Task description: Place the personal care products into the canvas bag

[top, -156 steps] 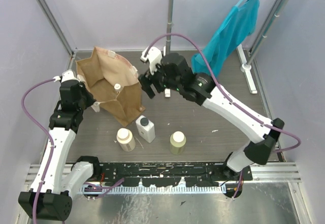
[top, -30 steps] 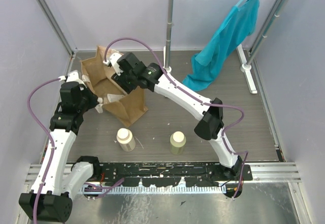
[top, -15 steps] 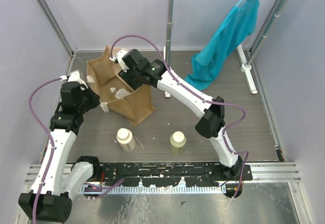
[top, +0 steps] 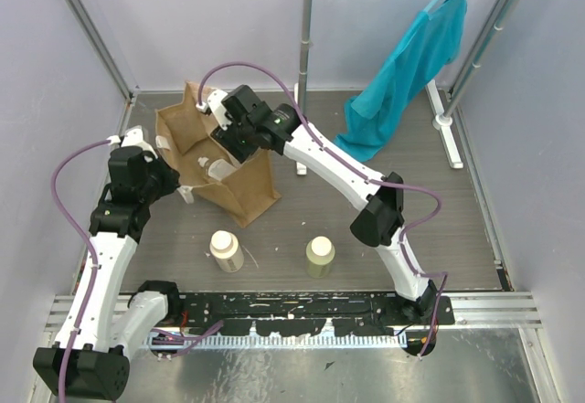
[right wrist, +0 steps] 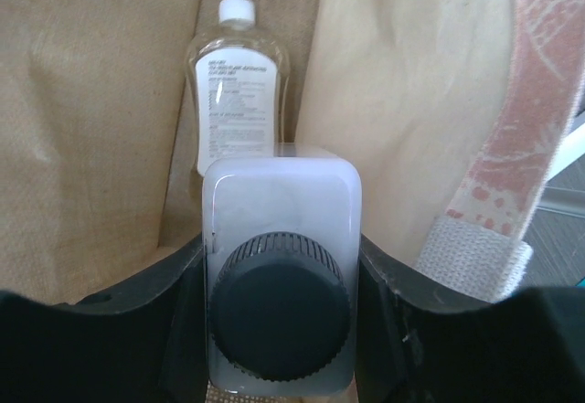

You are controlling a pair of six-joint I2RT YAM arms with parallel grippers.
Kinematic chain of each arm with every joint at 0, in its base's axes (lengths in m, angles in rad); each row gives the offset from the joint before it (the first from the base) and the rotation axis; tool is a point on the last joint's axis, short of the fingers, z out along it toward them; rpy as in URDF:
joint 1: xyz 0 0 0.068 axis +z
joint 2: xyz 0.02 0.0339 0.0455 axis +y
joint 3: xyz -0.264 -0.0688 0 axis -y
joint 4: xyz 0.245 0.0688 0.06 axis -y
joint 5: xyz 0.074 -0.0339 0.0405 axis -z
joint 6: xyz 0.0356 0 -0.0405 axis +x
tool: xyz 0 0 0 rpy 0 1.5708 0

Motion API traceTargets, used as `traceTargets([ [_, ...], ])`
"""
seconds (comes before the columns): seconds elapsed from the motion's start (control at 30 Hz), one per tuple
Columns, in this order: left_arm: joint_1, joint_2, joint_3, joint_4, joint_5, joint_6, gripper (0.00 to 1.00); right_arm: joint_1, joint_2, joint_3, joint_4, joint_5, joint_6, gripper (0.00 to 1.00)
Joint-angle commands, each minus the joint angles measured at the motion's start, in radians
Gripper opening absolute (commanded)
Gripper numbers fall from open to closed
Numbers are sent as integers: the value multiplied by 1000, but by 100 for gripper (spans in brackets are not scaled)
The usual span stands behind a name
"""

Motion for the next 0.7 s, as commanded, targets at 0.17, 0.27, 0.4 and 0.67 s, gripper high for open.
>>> traceTargets([
  [0.17, 2, -6, 53, 31, 1, 12, 12, -8, -161, 13, -90, -333, -186, 0],
  [0.27, 2, -2, 54, 29, 3, 14, 12, -8, -171, 13, -153, -395, -220, 0],
  [0.4, 2, -2, 55, 28, 2, 16, 12, -8, -193, -26, -196, -463, -232, 0],
  [0.67, 2, 3, 48, 36, 12, 6, 12, 6, -204, -178, -160, -510, -240, 1],
])
